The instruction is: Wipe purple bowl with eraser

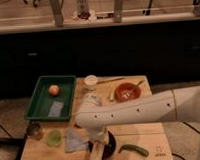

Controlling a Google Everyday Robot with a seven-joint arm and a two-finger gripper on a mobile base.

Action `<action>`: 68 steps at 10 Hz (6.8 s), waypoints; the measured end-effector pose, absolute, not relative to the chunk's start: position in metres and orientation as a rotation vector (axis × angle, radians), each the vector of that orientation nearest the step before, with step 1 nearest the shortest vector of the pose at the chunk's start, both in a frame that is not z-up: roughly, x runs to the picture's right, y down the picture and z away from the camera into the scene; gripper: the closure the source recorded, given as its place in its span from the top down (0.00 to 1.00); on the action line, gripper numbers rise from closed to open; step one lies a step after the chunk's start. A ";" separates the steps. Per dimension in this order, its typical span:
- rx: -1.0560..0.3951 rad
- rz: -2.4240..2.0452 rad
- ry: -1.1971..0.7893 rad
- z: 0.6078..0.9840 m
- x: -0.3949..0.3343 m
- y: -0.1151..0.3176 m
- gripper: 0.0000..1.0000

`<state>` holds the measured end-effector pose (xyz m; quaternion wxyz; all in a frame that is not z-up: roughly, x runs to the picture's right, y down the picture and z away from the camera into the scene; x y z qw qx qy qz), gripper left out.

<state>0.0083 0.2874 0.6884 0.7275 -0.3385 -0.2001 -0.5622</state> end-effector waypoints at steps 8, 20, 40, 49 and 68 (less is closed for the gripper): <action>-0.676 -1.063 -0.382 0.705 0.083 0.251 0.01; -0.640 -1.164 -0.456 0.717 0.030 0.237 0.01; -0.641 -1.161 -0.457 0.717 0.031 0.238 0.01; -0.641 -1.161 -0.457 0.717 0.030 0.238 0.01; -0.641 -1.161 -0.457 0.717 0.030 0.238 0.01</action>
